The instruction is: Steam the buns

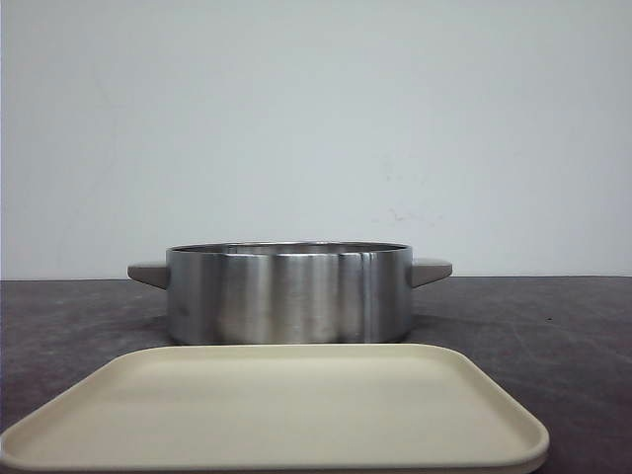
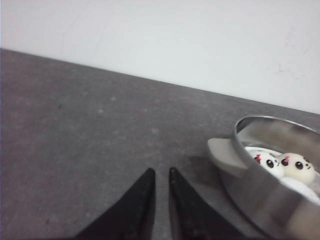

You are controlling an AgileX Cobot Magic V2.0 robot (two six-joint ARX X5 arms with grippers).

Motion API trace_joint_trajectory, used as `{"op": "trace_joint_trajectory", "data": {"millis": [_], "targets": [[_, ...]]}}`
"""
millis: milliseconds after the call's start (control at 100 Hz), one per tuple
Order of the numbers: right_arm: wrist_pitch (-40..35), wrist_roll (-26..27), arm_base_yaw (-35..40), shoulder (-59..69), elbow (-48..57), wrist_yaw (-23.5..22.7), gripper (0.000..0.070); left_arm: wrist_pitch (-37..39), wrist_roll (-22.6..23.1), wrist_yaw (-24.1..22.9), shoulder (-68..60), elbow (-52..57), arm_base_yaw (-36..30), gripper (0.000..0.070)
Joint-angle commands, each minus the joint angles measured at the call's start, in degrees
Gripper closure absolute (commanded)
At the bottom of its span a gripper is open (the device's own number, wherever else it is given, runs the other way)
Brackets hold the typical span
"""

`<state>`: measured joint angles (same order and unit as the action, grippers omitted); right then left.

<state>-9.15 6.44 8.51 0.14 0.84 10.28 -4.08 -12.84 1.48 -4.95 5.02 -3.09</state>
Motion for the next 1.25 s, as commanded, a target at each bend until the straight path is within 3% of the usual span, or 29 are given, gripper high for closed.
{"op": "trace_joint_trajectory", "data": {"millis": [0,220,410,570,1240], "targets": [[0.11,0.61,-0.02,0.07,-0.13,0.15,0.0692,0.83,0.39,0.26,0.44,-1.07,0.31,0.0700],[0.11,0.61,-0.02,0.07,-0.13,0.15,0.0692,-0.63,0.83,0.24,4.39,-4.24,1.20,0.0700],[0.11,0.61,-0.02,0.07,-0.13,0.26,0.0692,-6.93,6.25,-0.42,4.79,-4.24,1.38,0.0700],[0.11,0.61,-0.02,0.07,-0.13,0.24,0.0692,-6.99,11.45,-1.22,4.76,-4.24,1.77,0.0700],[0.11,0.61,-0.02,0.07,-0.13,0.26,0.0692,-6.67,10.05,-1.25,4.76,-4.22,2.03,0.0700]]}}
